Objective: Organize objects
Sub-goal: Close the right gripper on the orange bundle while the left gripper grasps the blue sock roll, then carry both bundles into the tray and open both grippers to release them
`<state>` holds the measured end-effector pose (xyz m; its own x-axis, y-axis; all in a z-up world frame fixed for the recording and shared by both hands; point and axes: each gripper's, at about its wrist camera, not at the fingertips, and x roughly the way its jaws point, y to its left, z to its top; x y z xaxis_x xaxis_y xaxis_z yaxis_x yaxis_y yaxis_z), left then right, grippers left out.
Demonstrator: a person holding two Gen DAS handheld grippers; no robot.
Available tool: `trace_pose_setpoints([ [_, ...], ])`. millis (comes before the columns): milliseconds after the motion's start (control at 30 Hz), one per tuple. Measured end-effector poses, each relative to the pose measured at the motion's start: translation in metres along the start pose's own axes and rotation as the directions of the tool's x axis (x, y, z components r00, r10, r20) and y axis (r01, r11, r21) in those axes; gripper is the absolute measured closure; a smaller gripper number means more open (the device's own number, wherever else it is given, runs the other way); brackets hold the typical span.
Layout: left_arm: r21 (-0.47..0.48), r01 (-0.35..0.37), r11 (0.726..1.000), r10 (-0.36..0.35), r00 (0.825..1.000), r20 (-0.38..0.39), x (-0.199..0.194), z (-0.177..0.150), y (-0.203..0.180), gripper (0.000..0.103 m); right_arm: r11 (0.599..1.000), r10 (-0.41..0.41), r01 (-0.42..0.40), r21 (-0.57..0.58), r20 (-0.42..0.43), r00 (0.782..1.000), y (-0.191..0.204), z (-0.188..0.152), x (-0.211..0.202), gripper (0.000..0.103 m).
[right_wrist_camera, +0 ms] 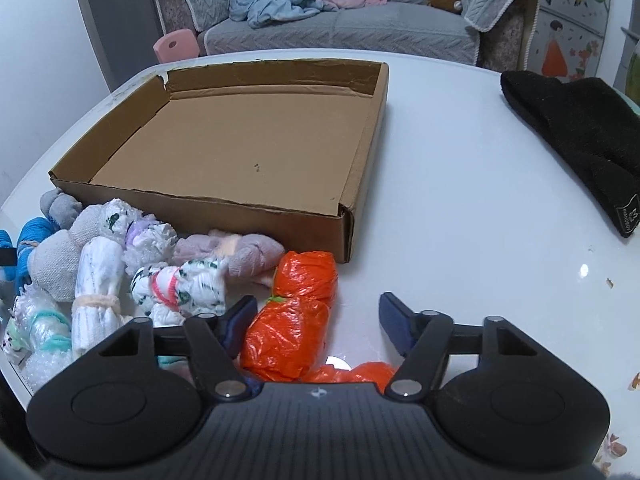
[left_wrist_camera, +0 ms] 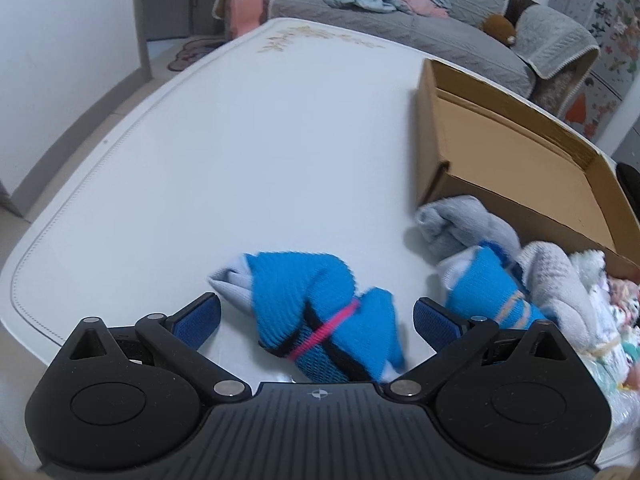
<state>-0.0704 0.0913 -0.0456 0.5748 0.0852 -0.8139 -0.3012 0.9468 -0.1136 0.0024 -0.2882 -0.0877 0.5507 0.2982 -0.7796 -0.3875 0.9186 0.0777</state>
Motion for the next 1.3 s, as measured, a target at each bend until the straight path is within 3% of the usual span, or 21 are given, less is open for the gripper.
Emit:
trace_pose_setpoints([
  [100, -0.001, -0.033, 0.999, 0.033, 0.999, 0.016, 0.002, 0.0, 0.002, 0.001, 1.0, -0.004, 0.004, -0.017, 0.005, 1.0, 0.001, -0.001, -0.001, 0.055],
  [367, 0.061, -0.114, 0.992, 0.113, 0.993, 0.028, 0.012, 0.002, -0.011, 0.0, 0.998, -0.019, 0.02, -0.054, 0.014, 1.0, 0.003, 0.001, 0.0, 0.064],
  [500, 0.061, -0.113, 0.992, 0.111, 0.993, 0.035, 0.015, 0.004, -0.009, 0.0, 0.998, -0.013, 0.014, -0.055, 0.019, 1.0, 0.002, 0.0, 0.0, 0.064],
  [633, 0.069, -0.095, 0.993, 0.092, 0.995, 0.046, 0.015, 0.004, -0.011, 0.002, 0.999, -0.006, 0.007, -0.052, 0.026, 1.0, 0.001, 0.001, 0.0, 0.072],
  [667, 0.073, -0.093, 0.993, 0.089, 0.994, 0.057, 0.014, 0.002, -0.011, 0.005, 0.999, -0.004, 0.006, -0.049, 0.026, 1.0, 0.0, 0.001, 0.0, 0.072],
  [733, 0.088, -0.079, 0.993, 0.072, 0.994, 0.082, 0.009, 0.002, -0.014, 0.021, 0.999, 0.004, -0.003, -0.037, 0.029, 1.0, -0.003, 0.002, 0.002, 0.075],
  [833, 0.085, -0.053, 0.995, 0.045, 0.995, 0.087, 0.007, 0.002, -0.012, 0.025, 0.999, 0.005, -0.004, -0.032, 0.034, 0.999, -0.005, 0.002, 0.0, 0.076],
  [1067, 0.11, -0.047, 0.993, 0.034, 0.992, 0.118, -0.004, 0.003, -0.011, 0.027, 1.0, -0.002, 0.003, -0.018, 0.065, 0.998, -0.01, 0.005, -0.01, 0.076],
  [1300, 0.202, -0.073, 0.977, 0.024, 0.972, 0.234, -0.032, 0.027, -0.025, 0.027, 1.0, -0.015, 0.018, -0.023, 0.131, 0.991, -0.015, 0.018, -0.037, 0.076],
])
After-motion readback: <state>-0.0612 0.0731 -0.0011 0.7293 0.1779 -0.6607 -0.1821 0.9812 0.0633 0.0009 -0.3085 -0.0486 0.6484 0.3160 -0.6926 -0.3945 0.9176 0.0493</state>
